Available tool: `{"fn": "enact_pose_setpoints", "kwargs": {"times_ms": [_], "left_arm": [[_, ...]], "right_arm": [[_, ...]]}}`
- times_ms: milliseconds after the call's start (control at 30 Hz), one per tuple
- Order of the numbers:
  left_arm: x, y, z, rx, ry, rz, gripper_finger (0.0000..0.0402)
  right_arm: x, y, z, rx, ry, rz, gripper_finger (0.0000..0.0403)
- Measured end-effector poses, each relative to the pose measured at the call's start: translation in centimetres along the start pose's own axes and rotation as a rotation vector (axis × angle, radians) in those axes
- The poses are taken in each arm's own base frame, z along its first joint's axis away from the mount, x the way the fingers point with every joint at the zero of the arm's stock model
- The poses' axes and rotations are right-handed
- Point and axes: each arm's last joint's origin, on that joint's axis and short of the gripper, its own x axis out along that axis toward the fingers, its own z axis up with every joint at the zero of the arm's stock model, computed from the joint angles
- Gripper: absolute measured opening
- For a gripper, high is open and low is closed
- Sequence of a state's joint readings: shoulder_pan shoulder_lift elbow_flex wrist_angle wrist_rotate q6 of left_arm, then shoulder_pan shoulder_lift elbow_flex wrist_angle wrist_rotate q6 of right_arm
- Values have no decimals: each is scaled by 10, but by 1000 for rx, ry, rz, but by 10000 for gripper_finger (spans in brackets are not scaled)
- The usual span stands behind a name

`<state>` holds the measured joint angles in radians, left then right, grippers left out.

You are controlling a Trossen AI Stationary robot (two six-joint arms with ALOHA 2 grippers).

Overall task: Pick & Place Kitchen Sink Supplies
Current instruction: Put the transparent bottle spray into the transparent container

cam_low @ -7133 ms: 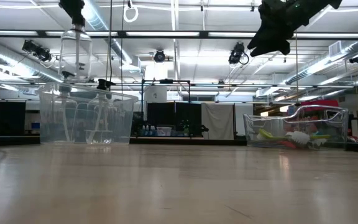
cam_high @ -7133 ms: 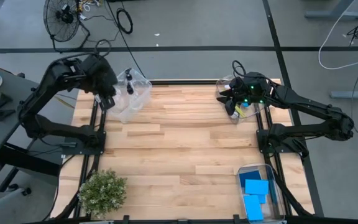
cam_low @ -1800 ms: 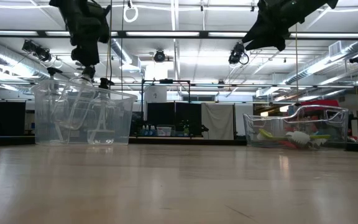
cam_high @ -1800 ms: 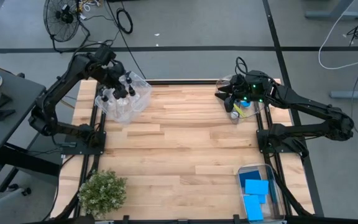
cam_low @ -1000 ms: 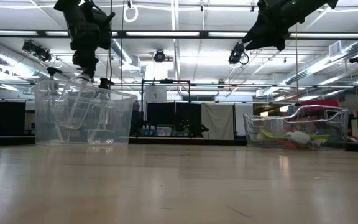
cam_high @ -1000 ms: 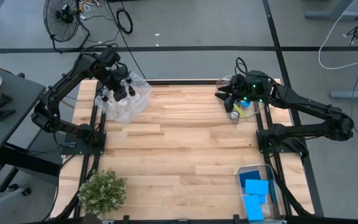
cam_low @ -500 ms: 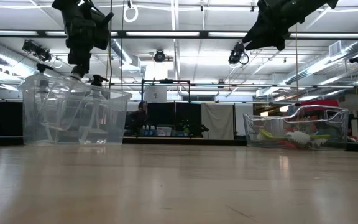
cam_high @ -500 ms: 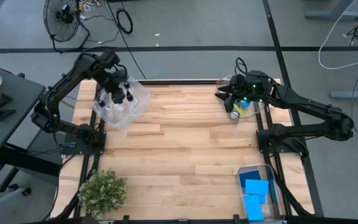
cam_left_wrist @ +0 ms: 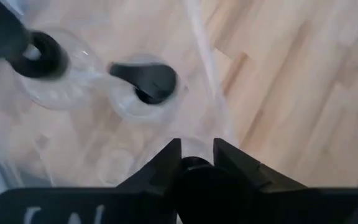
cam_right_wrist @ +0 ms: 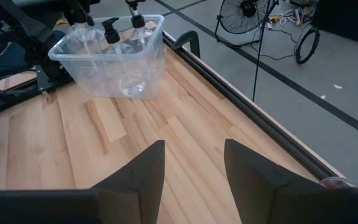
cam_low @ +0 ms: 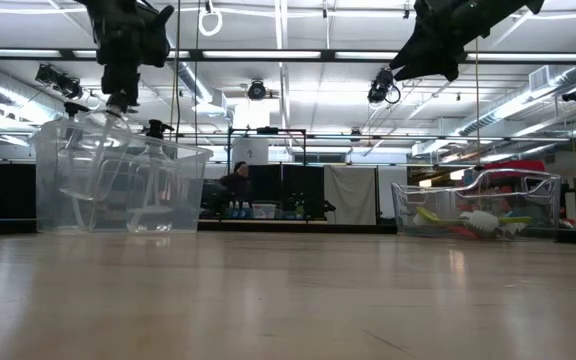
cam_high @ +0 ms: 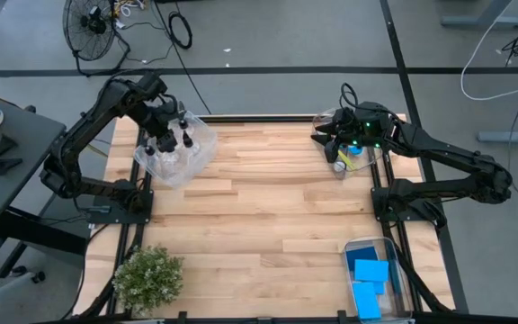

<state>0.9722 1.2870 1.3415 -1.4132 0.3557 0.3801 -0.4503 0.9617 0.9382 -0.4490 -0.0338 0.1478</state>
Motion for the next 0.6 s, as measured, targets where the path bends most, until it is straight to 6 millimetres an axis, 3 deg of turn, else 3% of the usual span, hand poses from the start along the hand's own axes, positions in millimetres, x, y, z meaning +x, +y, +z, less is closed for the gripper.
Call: {"fn": "enact_pose_setpoints", "kwargs": {"times_ms": [367,600], "left_arm": [[-11,-13,-17,-53,35,-58,87],[-10,-20,-20,-79,80,-101,125]], "right_arm": [[0,0,0,-12,0,0,166],[0,0,0,-13,0,0,166]]}}
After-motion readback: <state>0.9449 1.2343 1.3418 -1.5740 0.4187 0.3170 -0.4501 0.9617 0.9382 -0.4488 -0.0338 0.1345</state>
